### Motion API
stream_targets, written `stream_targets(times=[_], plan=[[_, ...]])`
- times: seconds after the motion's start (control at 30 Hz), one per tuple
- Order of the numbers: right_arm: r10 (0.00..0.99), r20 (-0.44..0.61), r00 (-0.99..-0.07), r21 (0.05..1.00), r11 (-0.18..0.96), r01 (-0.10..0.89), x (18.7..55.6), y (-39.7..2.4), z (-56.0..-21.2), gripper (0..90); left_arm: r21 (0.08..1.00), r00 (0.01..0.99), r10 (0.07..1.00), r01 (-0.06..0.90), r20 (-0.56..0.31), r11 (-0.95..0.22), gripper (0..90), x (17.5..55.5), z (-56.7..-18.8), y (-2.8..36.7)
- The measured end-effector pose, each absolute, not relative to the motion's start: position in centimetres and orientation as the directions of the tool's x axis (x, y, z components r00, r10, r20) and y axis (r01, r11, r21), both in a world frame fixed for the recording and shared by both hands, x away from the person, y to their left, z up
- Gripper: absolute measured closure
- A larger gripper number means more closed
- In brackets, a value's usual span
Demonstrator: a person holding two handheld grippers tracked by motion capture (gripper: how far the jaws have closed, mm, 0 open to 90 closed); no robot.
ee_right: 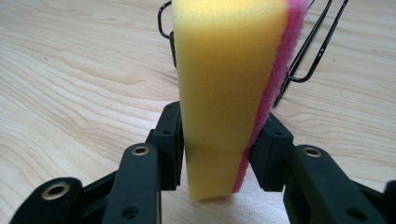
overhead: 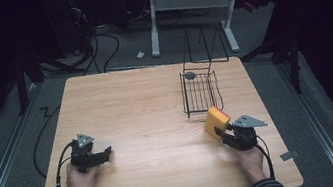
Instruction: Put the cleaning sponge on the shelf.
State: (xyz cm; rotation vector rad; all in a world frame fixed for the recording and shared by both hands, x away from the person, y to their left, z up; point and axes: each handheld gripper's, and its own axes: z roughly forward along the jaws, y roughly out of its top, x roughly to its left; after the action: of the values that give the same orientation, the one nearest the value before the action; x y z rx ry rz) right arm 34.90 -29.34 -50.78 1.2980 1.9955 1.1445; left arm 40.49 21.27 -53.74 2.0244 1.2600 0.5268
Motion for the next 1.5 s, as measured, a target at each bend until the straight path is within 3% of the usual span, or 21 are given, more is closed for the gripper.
stream_targets(times=[0.8,1.5], plan=[[0.893,0.045,-0.448,0.869,0.187,0.459,33.0,-30.8,-48.0,60.8,0.73,0.448,0.894,0.616,-0.017,-0.295,17.6,40.5,-53.7,21.3],[0.872,0.049,-0.486,0.886,0.187,0.425,34.1,-30.8,-44.0,60.8,0.731,0.448,0.894,0.616,-0.017,-0.295,17.6,40.5,-53.7,21.3]])
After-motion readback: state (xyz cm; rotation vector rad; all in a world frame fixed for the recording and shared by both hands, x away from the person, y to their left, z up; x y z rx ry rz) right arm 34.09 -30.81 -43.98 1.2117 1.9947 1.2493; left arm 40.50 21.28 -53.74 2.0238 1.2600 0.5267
